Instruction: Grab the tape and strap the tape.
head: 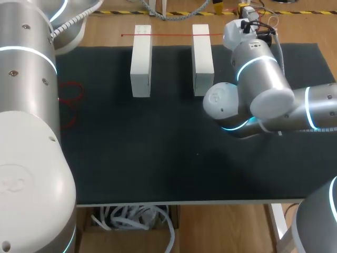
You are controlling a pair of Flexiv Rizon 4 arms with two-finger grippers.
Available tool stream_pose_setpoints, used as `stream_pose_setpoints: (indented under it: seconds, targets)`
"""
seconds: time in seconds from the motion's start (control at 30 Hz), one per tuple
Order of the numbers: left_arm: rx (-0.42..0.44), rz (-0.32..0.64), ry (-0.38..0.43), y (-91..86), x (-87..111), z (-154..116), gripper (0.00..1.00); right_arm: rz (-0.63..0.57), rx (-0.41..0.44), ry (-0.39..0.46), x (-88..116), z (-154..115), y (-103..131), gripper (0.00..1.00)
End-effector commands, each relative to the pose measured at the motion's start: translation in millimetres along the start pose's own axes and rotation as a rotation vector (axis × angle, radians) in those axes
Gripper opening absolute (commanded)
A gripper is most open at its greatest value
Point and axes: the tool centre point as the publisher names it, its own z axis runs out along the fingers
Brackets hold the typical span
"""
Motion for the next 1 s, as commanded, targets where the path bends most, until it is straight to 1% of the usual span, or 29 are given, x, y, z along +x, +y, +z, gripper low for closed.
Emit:
stream_pose_setpoints:
  seconds: [0.03, 0.57, 1.0]
  targets:
    - [-0.007, -0.003, 0.005, -1.3, -1.1, -1.3, 0.00, -0.004, 0.011, 0.002, -0.4, 0.1, 2.7, 0.00]
    - [-0.007, -0.003, 0.005, -1.3, -1.1, -1.3, 0.00, 0.015, -0.001, 0.017, 5.7, -0.8, 9.2, 0.00]
    - [-0.007, -0.003, 0.005, -1.3, -1.1, -1.3, 0.00, 0.014, 0.004, -0.005, 0.1, -1.2, 7.5, 0.00]
